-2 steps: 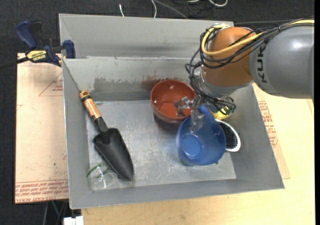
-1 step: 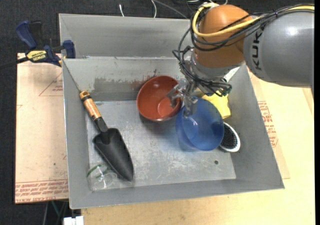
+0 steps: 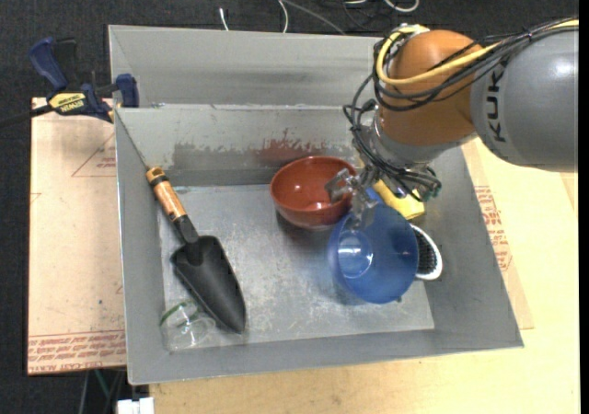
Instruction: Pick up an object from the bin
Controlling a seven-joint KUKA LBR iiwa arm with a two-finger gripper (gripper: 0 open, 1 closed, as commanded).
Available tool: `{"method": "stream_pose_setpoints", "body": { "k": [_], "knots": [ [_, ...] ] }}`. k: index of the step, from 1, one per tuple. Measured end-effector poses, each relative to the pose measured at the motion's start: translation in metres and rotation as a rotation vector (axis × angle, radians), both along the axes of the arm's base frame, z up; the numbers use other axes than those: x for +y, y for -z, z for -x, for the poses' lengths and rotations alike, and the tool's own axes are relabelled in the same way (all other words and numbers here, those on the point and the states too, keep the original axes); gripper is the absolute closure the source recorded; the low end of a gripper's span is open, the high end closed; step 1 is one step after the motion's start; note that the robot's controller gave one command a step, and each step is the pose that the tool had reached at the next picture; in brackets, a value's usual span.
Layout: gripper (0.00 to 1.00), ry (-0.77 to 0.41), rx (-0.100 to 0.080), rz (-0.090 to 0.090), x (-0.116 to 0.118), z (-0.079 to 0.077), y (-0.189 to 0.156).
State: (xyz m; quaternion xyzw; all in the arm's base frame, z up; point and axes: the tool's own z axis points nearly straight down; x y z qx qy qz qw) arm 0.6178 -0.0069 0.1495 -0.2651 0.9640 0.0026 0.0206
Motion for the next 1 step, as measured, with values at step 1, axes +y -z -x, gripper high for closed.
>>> {"method": "stream_pose_setpoints", "body": {
  "k": [1],
  "knots": [
    [1.00, -0.031, 0.007, 0.001, 0.0042, -0.0085, -0.0157]
  ]
}}
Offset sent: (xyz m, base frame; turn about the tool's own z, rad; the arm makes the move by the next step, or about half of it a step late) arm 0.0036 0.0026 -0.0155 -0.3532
